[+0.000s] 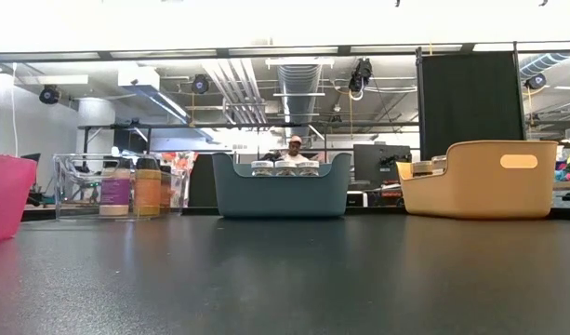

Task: Sort spices by type
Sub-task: Adjust the green seasoning bottle

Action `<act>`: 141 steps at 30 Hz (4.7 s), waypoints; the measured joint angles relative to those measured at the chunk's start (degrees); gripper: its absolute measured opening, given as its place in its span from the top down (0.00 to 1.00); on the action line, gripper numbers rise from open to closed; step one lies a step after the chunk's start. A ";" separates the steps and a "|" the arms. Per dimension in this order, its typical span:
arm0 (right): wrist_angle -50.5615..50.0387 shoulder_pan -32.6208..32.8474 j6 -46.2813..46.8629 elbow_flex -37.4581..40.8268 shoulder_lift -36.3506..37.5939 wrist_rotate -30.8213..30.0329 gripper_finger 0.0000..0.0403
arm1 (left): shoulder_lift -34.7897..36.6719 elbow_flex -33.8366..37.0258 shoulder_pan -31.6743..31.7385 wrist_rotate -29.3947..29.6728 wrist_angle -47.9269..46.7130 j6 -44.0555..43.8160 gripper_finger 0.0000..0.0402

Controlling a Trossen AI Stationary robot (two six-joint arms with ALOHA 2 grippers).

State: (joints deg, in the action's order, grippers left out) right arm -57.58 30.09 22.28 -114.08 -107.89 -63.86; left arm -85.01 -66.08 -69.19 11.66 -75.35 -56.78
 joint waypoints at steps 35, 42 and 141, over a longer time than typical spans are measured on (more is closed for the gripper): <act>0.00 0.00 -0.02 0.00 0.00 0.02 0.61 | 0.50 -5.95 -2.25 -3.55 -2.08 -2.72 1.00; 0.00 -0.02 -0.37 0.00 0.02 0.02 0.63 | 0.52 -9.14 -2.69 -1.71 -5.55 -4.37 1.00; 5.47 -0.13 -1.34 1.66 0.01 4.35 0.77 | -6.56 -19.78 -1.92 9.22 -13.66 -7.97 1.00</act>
State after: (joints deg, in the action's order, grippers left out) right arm -52.11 29.95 20.94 -112.42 -107.89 -59.51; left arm -91.57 -85.87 -71.11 20.88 -89.01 -64.75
